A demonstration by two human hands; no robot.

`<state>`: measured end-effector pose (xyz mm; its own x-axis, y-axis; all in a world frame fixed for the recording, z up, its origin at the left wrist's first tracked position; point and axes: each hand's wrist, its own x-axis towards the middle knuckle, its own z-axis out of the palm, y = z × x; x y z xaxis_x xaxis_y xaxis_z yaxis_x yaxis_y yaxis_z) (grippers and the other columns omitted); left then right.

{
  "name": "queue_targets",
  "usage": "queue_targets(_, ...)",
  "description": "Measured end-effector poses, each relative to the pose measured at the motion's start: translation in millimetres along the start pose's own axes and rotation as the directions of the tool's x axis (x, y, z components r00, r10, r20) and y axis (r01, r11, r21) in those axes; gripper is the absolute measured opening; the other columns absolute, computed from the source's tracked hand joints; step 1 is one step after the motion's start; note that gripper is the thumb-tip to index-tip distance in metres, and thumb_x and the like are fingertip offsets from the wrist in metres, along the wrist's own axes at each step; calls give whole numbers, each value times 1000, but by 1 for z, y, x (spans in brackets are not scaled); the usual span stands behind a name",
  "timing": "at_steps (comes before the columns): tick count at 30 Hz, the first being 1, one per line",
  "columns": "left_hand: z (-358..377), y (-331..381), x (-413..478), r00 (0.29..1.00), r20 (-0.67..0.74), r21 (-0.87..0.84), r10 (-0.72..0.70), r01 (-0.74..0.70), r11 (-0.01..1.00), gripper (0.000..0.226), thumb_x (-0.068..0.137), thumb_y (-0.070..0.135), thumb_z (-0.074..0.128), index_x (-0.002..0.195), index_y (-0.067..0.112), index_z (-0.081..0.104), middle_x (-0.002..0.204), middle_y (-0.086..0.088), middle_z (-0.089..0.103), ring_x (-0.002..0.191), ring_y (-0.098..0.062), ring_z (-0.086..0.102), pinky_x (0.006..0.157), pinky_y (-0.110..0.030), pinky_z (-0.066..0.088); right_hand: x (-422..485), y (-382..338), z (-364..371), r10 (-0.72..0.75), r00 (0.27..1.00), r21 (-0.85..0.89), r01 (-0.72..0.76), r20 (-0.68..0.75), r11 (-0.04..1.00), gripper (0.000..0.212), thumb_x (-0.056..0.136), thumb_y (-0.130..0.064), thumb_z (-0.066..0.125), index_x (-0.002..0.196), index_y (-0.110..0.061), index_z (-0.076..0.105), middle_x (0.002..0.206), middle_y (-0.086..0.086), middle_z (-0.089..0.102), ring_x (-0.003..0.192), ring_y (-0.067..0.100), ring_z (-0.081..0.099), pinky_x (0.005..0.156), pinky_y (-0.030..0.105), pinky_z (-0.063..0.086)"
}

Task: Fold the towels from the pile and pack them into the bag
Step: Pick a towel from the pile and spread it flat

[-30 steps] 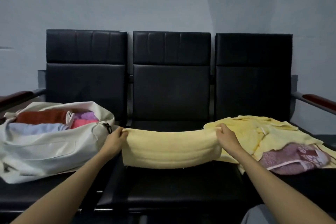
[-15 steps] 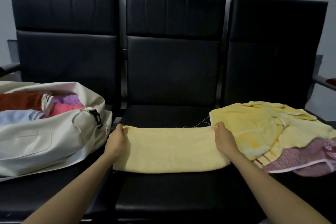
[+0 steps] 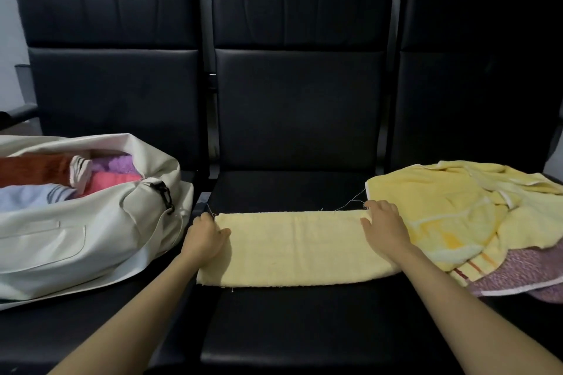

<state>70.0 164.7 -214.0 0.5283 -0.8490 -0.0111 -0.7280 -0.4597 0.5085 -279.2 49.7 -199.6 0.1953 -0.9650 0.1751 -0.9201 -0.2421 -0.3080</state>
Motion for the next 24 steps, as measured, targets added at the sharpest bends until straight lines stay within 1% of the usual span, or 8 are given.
queue_targets(3,-2,2,-4,997,40,46,-73,71,996,58,87,43,64,118,-2,46,123,-20,55,112,-36,54,87,-40,43,-4,-9,-5,-78,996,-16,77,-41,997,40,99,-22,46,138,-15,44,138,3,44,132,20,32,104,31,32)
queue_targets(6,-3,5,-9,1000,-1,71,-19,19,997,59,87,41,65,124,1,44,130,-18,49,121,-36,46,96,-41,41,-9,-19,-8,-125,992,40,126,-28,991,35,99,-20,47,134,-17,49,136,0,44,131,17,32,103,29,33)
queue_targets(8,-4,5,-10,996,-31,86,89,-86,993,57,87,39,65,129,6,44,132,-15,47,124,-33,42,100,-40,38,-11,-19,-10,-118,993,76,117,9,990,32,99,-18,46,131,-17,50,135,1,45,131,17,32,102,30,34)
queue_targets(10,-5,6,-6,984,-5,138,178,-176,975,56,89,38,63,134,12,43,136,-11,46,125,-31,40,103,-38,35,-8,-14,-10,-100,993,108,93,64,990,30,100,-16,44,129,-16,51,135,2,46,131,19,32,103,30,33)
queue_targets(15,-5,13,5,984,118,234,136,-161,959,58,97,41,48,147,19,29,149,-7,33,135,-34,27,108,-44,27,4,2,-3,-109,970,103,89,218,991,36,101,-13,39,136,-17,46,143,2,41,136,21,25,108,31,27)
queue_targets(17,-6,16,10,980,143,288,142,-178,941,54,98,40,48,146,24,32,145,-7,33,134,-34,25,108,-45,25,11,1,2,-127,960,74,111,251,991,38,101,-14,40,138,-21,46,144,-1,40,137,19,23,109,32,26)
queue_targets(20,-10,24,19,969,206,368,134,-204,907,42,96,41,49,136,30,43,136,-7,36,128,-33,27,106,-44,24,21,-4,4,-120,962,35,115,245,993,34,98,-17,42,129,-30,50,129,-3,44,130,19,28,100,31,30)
queue_targets(24,-15,31,25,967,194,346,166,-226,911,35,91,41,58,122,28,51,127,-4,40,123,-29,33,101,-41,26,29,-4,0,-89,969,-55,104,232,993,22,95,-25,51,116,-31,52,116,-3,39,120,20,30,89,29,29)
